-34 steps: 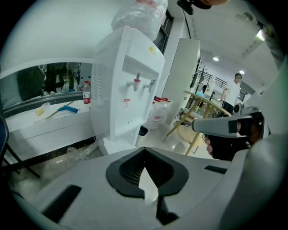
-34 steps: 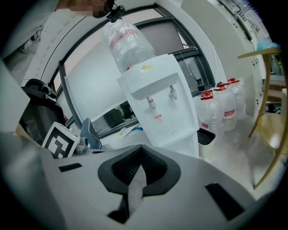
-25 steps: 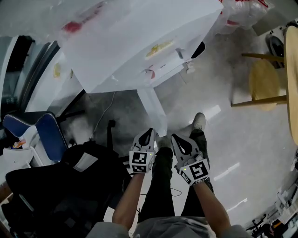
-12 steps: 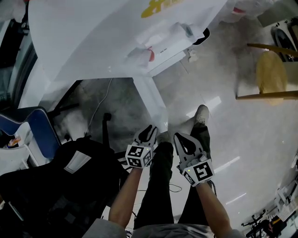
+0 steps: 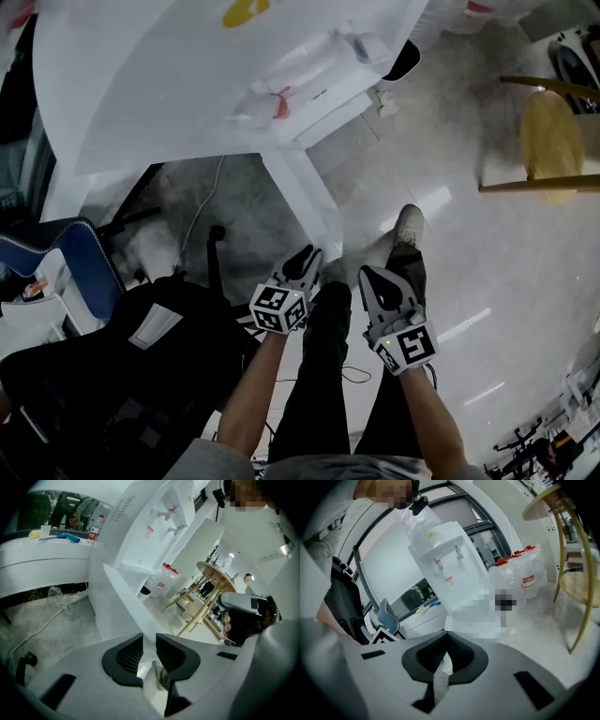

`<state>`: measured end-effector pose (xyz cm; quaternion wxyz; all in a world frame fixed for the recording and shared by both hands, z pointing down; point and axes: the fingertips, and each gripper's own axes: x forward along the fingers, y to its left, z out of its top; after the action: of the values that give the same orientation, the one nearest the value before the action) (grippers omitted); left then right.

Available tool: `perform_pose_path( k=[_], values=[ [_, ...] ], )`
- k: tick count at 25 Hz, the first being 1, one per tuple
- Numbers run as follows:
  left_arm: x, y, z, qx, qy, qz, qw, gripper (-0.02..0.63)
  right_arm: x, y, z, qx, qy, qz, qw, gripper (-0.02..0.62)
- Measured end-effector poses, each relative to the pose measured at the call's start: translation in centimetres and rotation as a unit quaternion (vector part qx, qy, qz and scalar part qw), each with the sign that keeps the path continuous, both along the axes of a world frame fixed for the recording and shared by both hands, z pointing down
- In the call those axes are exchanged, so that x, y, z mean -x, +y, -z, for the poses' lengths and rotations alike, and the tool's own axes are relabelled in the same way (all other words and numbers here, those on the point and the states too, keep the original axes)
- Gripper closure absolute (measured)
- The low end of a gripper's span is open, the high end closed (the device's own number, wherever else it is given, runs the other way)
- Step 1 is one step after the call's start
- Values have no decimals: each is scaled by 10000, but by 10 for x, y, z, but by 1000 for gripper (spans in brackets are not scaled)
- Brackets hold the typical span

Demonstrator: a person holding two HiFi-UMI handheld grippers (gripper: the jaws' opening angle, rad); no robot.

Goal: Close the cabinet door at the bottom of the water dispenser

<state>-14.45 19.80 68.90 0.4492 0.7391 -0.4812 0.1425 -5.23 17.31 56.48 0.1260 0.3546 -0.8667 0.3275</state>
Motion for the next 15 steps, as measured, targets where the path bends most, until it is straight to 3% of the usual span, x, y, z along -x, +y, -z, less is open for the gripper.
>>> perform_pose_path(
  k=[11, 15],
  values=[
    [-46, -34, -1, 62, 87, -156, 9998, 526, -36, -24, 6, -35, 20, -202, 9998, 587],
    [-60, -48, -1, 28, 9, -424, 9991, 526, -49, -32, 8, -35, 39, -255, 9997, 588]
  ],
)
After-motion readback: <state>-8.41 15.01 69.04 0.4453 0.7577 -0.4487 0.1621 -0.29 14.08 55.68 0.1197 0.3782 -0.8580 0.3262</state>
